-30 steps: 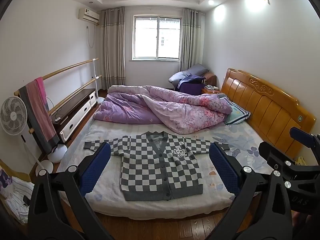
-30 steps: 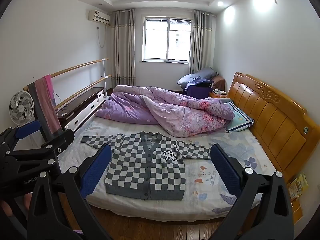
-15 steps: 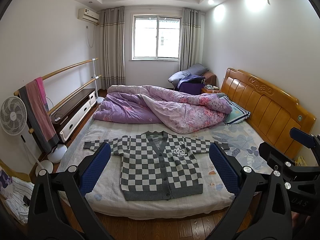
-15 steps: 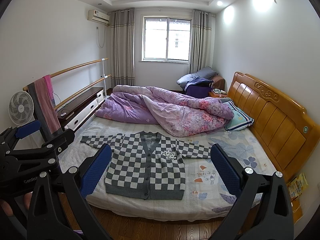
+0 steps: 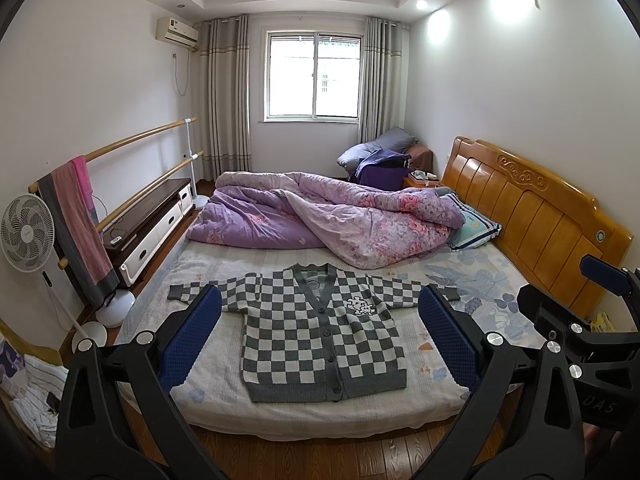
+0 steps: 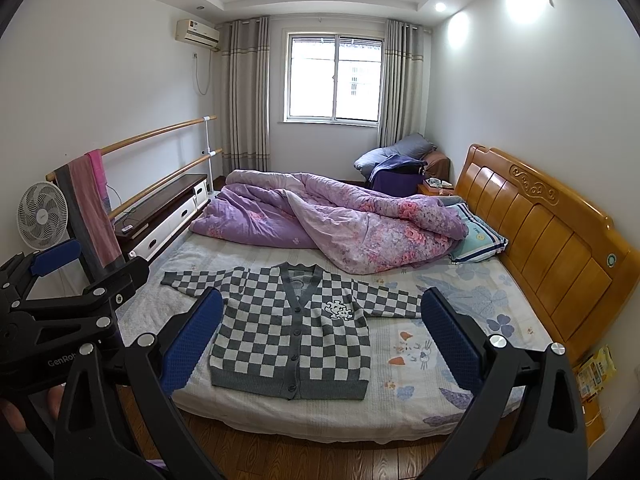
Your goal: Fold large clothes
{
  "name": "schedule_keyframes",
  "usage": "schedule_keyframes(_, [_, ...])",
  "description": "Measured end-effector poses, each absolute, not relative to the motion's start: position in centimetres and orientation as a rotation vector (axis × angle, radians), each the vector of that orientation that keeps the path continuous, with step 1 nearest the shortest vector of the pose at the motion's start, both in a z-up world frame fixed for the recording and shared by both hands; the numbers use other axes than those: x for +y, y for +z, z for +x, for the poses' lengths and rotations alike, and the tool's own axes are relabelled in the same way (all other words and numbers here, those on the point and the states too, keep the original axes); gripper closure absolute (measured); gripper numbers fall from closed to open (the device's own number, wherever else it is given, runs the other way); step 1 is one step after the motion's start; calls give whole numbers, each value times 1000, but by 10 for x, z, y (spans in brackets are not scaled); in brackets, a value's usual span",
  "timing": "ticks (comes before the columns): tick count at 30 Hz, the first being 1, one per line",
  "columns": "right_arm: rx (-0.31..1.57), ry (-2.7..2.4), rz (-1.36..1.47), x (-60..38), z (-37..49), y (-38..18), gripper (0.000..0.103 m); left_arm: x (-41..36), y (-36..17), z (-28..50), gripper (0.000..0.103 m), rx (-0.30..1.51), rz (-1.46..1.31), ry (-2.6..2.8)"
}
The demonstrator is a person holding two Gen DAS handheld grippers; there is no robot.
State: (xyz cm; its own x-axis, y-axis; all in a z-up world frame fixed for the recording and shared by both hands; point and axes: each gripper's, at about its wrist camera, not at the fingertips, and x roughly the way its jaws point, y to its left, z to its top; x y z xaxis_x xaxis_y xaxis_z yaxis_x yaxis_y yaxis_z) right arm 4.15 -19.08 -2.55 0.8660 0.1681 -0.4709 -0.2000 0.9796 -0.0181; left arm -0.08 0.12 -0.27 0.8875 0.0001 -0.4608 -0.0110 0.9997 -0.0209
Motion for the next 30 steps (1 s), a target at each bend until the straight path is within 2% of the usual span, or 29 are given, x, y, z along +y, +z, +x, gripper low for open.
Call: schedule_keyframes(30, [494,185,-68,-193,42,-29,7,-2,-1,6,5,472,-19,1])
